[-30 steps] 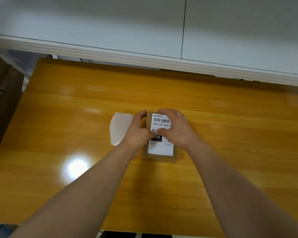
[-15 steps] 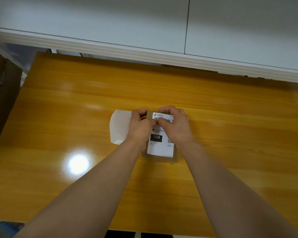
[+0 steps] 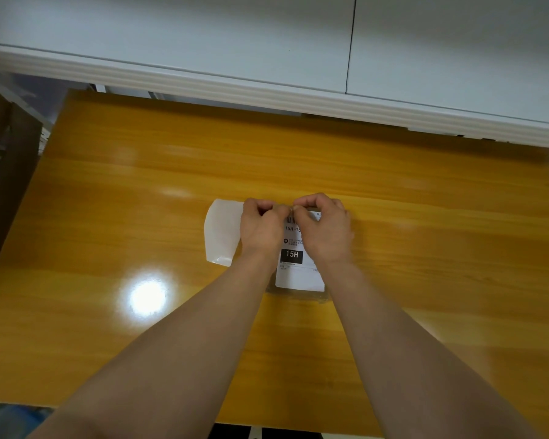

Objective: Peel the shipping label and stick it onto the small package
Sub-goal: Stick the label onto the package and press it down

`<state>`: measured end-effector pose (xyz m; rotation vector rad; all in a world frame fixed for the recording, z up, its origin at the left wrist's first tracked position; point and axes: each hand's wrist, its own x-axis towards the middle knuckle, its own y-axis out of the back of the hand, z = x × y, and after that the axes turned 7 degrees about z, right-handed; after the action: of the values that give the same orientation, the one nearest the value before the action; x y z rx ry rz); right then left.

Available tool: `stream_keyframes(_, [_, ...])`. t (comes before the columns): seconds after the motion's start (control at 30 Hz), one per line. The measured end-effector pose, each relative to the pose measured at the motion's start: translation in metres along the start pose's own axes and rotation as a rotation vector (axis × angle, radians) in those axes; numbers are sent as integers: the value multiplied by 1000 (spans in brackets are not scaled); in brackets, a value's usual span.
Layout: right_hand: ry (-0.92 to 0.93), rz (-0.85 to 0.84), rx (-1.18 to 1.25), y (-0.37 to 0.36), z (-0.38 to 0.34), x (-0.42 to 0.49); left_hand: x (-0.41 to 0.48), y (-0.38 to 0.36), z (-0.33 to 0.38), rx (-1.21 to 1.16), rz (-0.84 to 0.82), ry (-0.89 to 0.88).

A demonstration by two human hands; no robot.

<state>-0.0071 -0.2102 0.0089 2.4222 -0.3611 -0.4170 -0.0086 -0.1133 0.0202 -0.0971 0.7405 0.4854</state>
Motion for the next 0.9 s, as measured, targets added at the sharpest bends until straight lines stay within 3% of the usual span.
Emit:
stream_keyframes(0.17, [-58,-186,192,20,0,5,0,3,0,-26,-47,-27])
stream_keyframes(0.27, [-97,-303,257,39,10,5,-1,10,6,-15,-208,-41])
stream_keyframes(0.4, [-103,-433,270,35,24,-6,-5,20,2,192,-399,-102])
stream_keyframes(0.53, [-103,-409,306,28,29,-9,-8,23,-1,357,-403,-157])
stream_keyframes(0.9, [-150,-176,363,12,22,-10,-7,9,-9,285,-204,-174])
